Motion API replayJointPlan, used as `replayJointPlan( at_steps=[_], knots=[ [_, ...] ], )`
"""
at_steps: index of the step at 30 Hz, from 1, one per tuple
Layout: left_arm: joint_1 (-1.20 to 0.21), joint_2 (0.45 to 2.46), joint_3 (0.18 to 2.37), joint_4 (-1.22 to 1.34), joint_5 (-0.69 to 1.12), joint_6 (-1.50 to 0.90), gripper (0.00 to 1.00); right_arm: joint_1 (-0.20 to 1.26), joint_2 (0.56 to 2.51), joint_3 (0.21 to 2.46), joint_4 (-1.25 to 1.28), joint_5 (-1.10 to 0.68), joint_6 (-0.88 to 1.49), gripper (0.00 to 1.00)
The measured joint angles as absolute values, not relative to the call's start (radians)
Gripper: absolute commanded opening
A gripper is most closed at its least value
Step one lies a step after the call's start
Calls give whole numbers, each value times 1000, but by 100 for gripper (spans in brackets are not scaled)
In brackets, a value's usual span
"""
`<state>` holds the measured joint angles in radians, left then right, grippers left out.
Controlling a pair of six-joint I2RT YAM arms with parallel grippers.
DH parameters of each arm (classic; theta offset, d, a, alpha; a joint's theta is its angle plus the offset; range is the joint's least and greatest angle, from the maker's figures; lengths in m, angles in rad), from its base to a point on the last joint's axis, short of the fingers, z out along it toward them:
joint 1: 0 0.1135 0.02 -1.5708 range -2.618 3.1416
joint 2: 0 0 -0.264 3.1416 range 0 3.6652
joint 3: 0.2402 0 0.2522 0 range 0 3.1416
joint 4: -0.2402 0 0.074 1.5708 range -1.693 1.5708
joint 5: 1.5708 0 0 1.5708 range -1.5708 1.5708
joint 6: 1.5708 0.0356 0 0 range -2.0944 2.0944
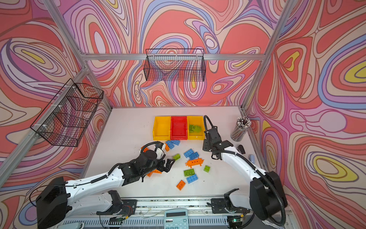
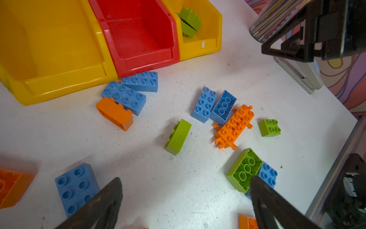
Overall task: Sort the legos into containers by color
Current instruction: Pick up the lego from the bottom-right of the table.
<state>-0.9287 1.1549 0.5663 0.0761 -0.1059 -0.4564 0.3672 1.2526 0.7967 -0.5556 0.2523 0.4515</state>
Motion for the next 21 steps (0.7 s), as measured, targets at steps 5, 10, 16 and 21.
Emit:
replayJointPlan(
  at_steps=[5, 10, 16, 21],
  knots=[
    [-929, 1162, 562, 104, -78, -458, 100, 381, 1137, 670, -595, 217, 538, 64],
    [-929, 1161, 560, 117, -71, -459, 100, 454, 1113, 589, -606, 159, 611, 62],
    [-929, 1140, 538, 116, -74, -461, 100, 566, 1170, 582, -601, 157, 687, 59],
    [-929, 1126, 537, 116, -80, -461, 100, 585, 1190, 554, -586, 157, 735, 58]
  ],
)
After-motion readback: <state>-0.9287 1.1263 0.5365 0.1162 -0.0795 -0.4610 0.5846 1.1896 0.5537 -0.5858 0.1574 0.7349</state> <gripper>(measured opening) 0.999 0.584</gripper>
